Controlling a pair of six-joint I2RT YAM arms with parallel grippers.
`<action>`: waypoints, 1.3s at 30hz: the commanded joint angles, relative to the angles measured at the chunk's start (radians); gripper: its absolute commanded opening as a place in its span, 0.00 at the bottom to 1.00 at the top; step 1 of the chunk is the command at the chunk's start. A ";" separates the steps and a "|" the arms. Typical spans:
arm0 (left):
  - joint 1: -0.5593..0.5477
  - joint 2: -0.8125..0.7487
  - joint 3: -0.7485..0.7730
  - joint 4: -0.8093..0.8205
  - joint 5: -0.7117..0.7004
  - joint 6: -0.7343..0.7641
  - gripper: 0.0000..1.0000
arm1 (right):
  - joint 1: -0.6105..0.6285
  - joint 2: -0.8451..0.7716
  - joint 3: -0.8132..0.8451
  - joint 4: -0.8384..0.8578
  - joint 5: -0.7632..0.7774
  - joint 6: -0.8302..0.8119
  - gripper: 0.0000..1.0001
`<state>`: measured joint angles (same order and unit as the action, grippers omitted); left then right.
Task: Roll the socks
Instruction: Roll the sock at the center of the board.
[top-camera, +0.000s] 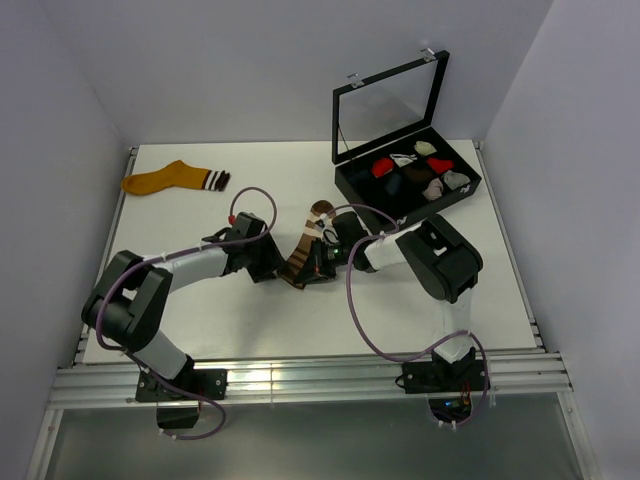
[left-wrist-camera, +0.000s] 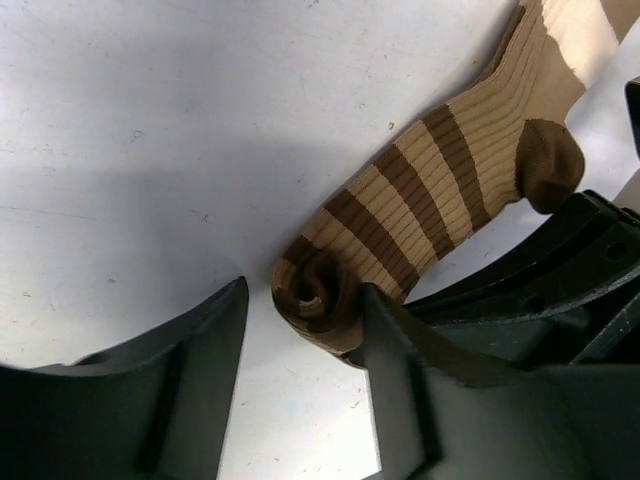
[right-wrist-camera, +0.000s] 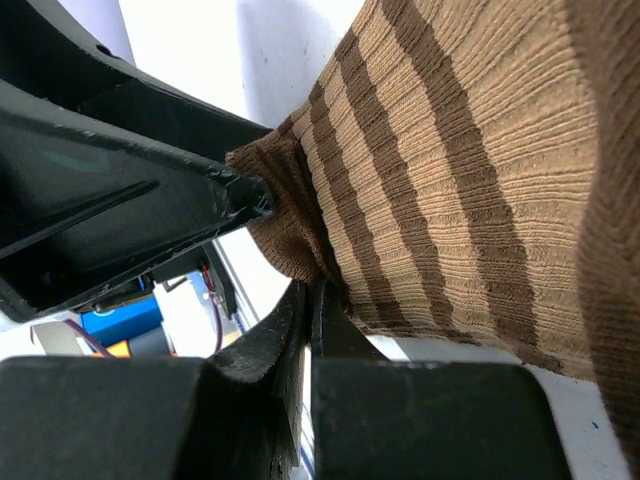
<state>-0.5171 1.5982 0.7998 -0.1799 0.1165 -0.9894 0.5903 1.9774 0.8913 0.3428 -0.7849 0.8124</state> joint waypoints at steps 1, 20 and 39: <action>-0.004 0.026 0.015 -0.038 -0.012 0.017 0.52 | -0.007 0.017 0.014 -0.074 0.084 -0.044 0.00; -0.004 0.204 0.324 -0.426 -0.084 0.175 0.01 | 0.150 -0.287 0.003 -0.217 0.559 -0.415 0.46; -0.006 0.304 0.455 -0.549 -0.043 0.232 0.02 | 0.506 -0.249 0.049 -0.128 1.101 -0.771 0.47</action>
<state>-0.5217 1.8786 1.2415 -0.6746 0.0868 -0.7921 1.0790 1.7039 0.8928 0.1730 0.2173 0.0998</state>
